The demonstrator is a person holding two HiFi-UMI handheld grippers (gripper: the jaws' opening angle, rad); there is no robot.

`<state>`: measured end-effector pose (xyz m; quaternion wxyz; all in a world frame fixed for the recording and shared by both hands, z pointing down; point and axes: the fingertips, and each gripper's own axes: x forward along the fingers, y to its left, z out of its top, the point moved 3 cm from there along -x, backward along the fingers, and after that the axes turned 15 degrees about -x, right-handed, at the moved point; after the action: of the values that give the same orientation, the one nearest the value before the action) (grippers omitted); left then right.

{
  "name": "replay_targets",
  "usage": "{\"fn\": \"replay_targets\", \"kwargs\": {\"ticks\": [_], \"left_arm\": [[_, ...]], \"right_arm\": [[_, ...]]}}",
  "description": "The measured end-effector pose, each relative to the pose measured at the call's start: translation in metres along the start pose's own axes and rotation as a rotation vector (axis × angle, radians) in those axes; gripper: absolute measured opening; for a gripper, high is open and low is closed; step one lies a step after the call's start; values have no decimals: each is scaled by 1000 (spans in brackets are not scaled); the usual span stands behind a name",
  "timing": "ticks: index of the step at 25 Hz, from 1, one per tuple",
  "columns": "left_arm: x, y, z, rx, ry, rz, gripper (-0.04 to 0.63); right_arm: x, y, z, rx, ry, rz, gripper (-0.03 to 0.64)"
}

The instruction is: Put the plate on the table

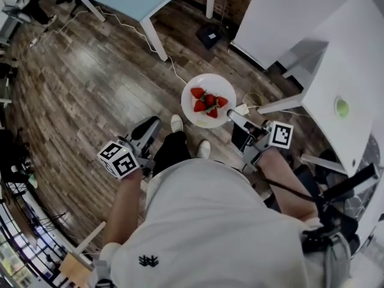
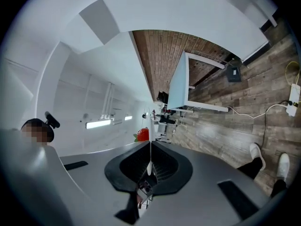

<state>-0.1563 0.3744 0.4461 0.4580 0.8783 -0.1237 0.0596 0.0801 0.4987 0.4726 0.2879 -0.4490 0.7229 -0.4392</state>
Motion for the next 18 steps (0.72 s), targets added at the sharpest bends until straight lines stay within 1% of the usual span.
{"fn": "replay_targets", "kwargs": {"ticks": [3,5,9,11,13,15,17,18], "left_arm": [[4,10,13,1,7,3,50],[9,17,22,25,23,6,50],[30,32,48,155,68,20,49],[45,44,70,202,99,6,49],[59,59,100,235,121,-12,49],[73,72,133,274,134,-2,49],[86,90,156,303,145,5,2],[91,99,166,304,154,2,1]], "right_arm": [[18,-7,7,-1,10,-7,14],[29,-13,13,-5,9,-15,14],[66,-30,34,-35,9,-21,14],[93,-32,47,-28,-1,-27,14],[121,-33,62,-23,-7,-51,14],[150,-38,80,-33,-3,-63,14],[176,-46,95,-29,0,-64,14],[190,-50,103,-25,-1,-65,14]]}}
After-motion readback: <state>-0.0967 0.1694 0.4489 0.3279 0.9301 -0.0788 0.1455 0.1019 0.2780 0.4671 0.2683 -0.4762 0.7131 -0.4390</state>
